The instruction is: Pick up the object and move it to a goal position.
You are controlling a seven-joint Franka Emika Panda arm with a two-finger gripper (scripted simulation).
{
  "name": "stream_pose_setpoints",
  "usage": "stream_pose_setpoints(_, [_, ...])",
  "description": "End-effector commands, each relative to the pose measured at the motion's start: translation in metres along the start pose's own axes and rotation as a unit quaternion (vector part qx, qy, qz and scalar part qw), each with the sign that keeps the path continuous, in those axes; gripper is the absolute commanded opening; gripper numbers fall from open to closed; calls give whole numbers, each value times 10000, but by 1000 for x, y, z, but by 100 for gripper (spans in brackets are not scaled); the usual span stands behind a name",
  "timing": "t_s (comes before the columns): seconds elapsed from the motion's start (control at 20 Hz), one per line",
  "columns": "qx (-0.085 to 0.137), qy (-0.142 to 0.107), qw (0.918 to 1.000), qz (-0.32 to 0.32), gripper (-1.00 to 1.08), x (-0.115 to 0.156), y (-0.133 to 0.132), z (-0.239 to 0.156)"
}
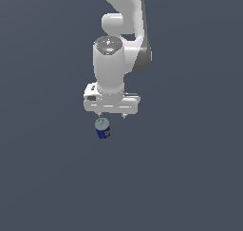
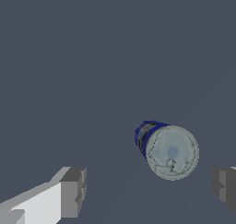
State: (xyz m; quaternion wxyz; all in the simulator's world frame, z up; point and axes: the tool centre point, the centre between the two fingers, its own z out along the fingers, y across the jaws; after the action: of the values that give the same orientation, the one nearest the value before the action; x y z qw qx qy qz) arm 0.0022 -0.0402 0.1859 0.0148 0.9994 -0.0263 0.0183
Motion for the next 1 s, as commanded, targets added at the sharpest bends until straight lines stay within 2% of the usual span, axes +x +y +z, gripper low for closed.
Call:
stream_pose_setpoints(0.0, [0, 0, 10000, 0, 100, 0, 0, 0])
stream_pose_setpoints(0.55, [-17, 83, 9998, -196, 100, 3, 1, -19])
stream_pose_setpoints(0.95, [-10, 63, 9996, -279, 100, 2, 4, -13])
